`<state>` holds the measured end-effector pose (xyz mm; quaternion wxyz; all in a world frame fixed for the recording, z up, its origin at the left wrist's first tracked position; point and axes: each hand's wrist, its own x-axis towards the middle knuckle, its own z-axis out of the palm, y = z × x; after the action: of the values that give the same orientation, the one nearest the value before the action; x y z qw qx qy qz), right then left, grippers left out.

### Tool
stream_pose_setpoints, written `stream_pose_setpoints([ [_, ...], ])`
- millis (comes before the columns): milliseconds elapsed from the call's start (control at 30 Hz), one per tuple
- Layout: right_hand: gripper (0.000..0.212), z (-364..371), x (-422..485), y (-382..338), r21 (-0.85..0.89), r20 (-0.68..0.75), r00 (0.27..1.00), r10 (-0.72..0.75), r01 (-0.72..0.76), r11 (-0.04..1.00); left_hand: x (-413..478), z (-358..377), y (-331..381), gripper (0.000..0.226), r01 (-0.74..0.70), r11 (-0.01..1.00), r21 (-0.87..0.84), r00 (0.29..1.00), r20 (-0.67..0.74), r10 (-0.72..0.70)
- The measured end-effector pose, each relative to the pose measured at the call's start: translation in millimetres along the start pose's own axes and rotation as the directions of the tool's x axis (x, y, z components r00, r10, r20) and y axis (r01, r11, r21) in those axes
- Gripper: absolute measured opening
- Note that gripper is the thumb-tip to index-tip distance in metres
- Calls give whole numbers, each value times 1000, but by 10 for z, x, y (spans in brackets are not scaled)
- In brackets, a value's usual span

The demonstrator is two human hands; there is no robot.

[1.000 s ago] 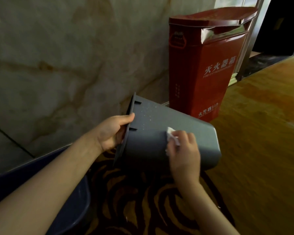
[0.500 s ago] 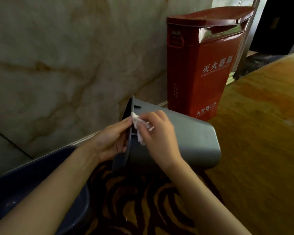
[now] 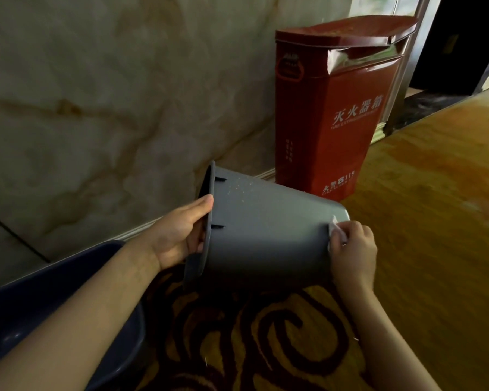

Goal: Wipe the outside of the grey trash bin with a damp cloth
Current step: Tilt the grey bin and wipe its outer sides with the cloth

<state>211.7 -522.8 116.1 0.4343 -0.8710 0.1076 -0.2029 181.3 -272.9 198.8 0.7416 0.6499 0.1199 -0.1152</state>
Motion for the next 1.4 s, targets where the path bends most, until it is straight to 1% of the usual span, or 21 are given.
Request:
stream_pose_setpoints([
  [33,15,-24,-5,-11,22,-11,1000,10,-9,1000,6,13,3,30,0,1000,-2,1000,8,0],
  [67,13,-37,-49,-74,60,-10,1000,-18,19,998,12,22,8,30,-4,1000,-7,1000,15,4],
  [133,6,-16,-244,-329,166,17,986,-165,160,973,27,39,15,29,-18,1000,-1,999,28,18],
  [200,7,62,-515,-667,252,83,937,-340,310,917,50,46,8,29,-27,999,23,998,48,26],
  [267,10,160,-737,-945,275,130,865,-485,439,855,64,64,-1,29,-19,1000,24,997,70,17],
  [333,14,232,-814,-1043,289,120,823,-555,506,813,81,75,-11,30,-26,1000,12,998,63,25],
  [400,14,260,-759,-950,285,114,841,-529,483,828,101,44,-25,29,-53,998,14,998,38,53],
  [467,13,254,-625,-743,245,106,892,-440,405,881,99,7,-36,30,-62,997,37,998,33,61],
  [533,11,220,-442,-484,184,68,938,-339,322,929,84,-14,-39,30,-63,997,48,996,59,61],
  [600,11,149,-225,-223,109,19,979,-204,201,974,68,-9,-25,28,-65,996,54,994,88,60],
  [667,12,56,-27,-7,58,-49,998,-43,46,997,40,31,-1,27,-75,995,73,993,96,68],
  [733,12,-17,70,51,90,-85,995,52,-44,995,28,59,-1,30,-86,991,102,991,112,75],
  [767,11,-31,72,6,120,-81,996,42,-32,992,14,83,6,31,-86,990,113,991,116,73],
  [800,9,-35,51,-91,148,-70,997,-10,21,989,6,97,10,32,-90,989,120,990,120,76],
  [867,5,-2,-28,-398,230,-38,984,-173,177,957,-12,128,20,33,-105,986,131,988,124,89],
  [967,7,129,-114,-952,344,22,927,-375,345,873,-31,202,23,35,-105,984,145,992,90,92],
  [1033,10,229,-138,-1230,374,57,900,-432,382,845,-46,241,26,35,-107,986,131,991,96,95],
  [1133,16,347,-160,-1354,394,100,899,-426,357,847,-54,245,35,34,-133,980,150,987,113,117],
  [1233,13,376,-121,-1256,333,76,899,-432,385,860,-38,216,28,30,-145,977,155,983,139,124],
  [1300,11,359,-24,-1137,279,66,923,-379,348,895,-16,179,11,29,-144,974,176,985,126,122],
  [1400,15,293,172,-829,198,85,972,-219,199,960,-6,116,17,29,-134,977,166,983,145,110],
])
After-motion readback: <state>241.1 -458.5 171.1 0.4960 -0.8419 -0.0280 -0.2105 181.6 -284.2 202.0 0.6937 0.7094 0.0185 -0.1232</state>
